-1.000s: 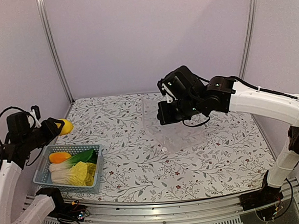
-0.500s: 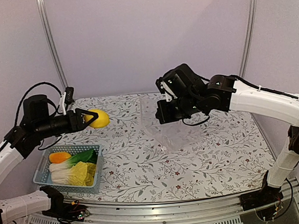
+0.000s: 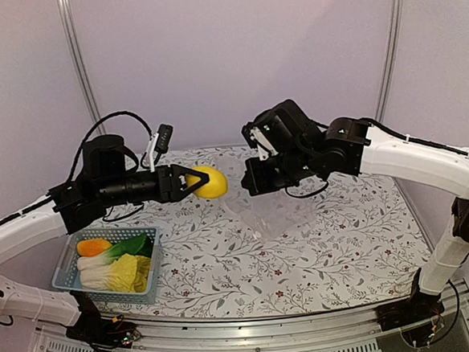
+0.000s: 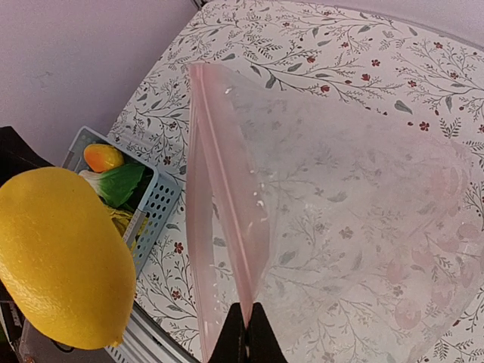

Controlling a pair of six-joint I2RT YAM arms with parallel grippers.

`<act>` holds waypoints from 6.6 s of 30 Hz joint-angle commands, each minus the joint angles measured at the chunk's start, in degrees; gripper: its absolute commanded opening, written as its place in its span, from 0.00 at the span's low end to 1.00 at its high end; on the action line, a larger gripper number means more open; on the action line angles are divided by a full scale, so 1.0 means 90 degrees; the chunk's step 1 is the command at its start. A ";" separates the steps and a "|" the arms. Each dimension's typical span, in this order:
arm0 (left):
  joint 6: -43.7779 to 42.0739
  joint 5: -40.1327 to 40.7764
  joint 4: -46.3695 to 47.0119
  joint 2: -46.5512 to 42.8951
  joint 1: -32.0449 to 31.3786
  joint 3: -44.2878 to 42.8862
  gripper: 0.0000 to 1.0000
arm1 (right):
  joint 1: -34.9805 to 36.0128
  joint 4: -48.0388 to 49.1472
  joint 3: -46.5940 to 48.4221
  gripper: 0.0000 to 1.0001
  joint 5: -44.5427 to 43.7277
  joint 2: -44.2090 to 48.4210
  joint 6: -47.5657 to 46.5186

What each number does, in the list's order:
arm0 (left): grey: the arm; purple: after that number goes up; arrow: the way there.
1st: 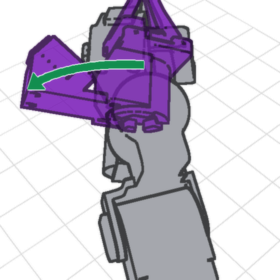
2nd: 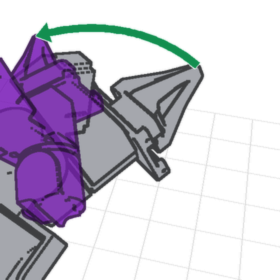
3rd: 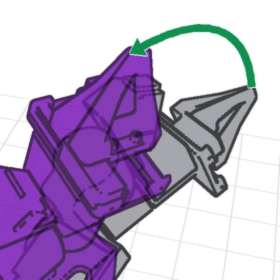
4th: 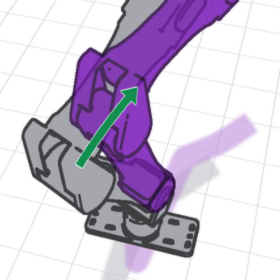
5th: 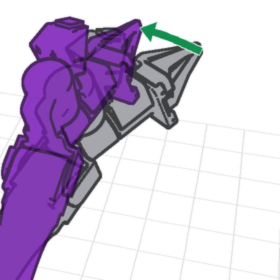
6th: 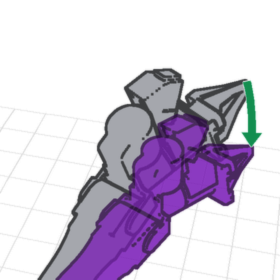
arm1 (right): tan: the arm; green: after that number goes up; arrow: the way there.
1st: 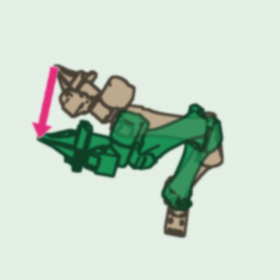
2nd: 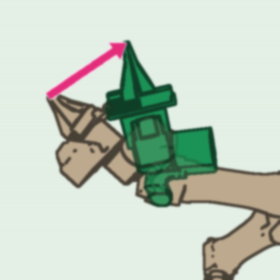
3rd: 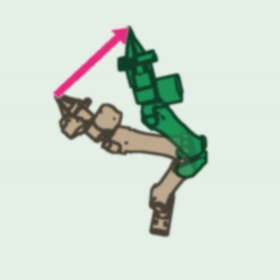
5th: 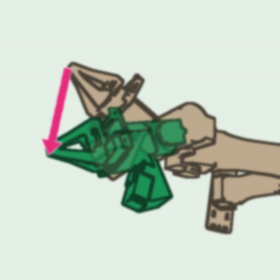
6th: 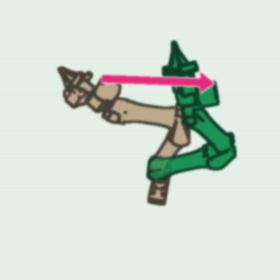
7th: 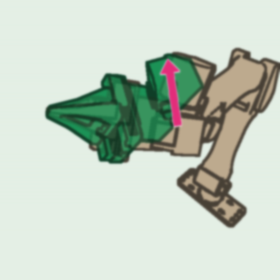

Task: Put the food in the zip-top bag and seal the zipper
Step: Place the fake fruit in the zipper food storage bag, then adjust the bowl, then pick up the fake fruit from the bin.

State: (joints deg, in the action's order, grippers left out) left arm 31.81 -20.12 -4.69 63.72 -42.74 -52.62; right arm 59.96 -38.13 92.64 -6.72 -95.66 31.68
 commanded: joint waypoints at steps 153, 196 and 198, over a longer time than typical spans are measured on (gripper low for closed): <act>0.0107 0.1950 -0.0938 0.0683 0.5423 0.1395 0.64 | -0.0150 0.0559 -0.0716 0.00 -0.0284 0.0746 0.0420; -0.0025 0.1735 -0.1147 0.2548 0.5128 0.1316 0.65 | -0.0181 0.0599 -0.0596 0.00 -0.0112 0.0588 0.0329; -0.0033 0.1754 -0.1138 0.2545 0.5127 0.1342 0.65 | -0.0183 0.0601 -0.0596 0.00 -0.0113 0.0586 0.0332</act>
State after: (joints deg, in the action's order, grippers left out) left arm 31.59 -4.47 -13.89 84.47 3.79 -41.74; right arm 58.81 -33.34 86.61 -7.94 -90.65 34.94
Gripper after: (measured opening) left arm 0.652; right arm 0.006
